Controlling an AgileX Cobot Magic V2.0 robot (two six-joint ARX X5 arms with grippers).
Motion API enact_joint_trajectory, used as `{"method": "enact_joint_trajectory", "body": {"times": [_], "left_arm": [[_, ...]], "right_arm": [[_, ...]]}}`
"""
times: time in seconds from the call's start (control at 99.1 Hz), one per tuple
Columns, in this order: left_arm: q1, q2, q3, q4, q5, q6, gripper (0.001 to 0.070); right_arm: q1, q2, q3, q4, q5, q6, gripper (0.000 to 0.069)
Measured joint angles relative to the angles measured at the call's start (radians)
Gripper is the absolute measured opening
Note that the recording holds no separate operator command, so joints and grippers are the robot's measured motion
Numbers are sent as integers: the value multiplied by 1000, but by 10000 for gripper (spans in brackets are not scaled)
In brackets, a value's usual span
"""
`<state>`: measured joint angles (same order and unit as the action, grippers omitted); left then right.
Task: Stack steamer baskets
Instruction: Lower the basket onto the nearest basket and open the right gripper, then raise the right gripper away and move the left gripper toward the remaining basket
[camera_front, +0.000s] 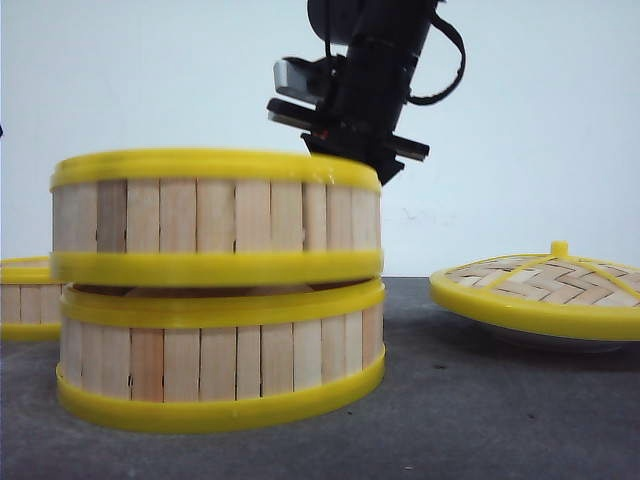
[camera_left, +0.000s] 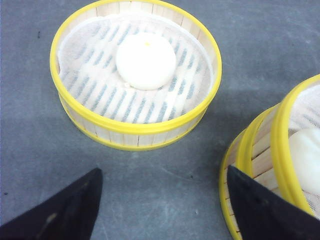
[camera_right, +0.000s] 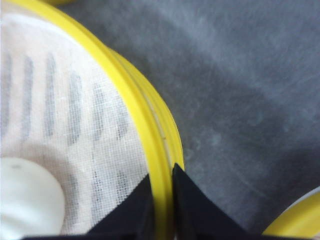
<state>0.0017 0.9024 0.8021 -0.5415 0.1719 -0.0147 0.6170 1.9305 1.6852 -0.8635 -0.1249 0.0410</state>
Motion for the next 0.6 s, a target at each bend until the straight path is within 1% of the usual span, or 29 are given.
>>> {"method": "enact_joint_trajectory", "body": {"times": [0.182,0.323,0.484,0.595], "left_arm": [[0,0,0,0,0,0,478],[0,0,0,0,0,0,478],[0,0,0,0,0,0,478],[0,0,0,0,0,0,478]], "right_arm": [[-2,-12,-35,60,1,-2,21],[-2,-15,-42,68,6,-6,21],[2,-15,-43,69,60,-15,21],[1,-15,-51,69,63,-19,20]]}}
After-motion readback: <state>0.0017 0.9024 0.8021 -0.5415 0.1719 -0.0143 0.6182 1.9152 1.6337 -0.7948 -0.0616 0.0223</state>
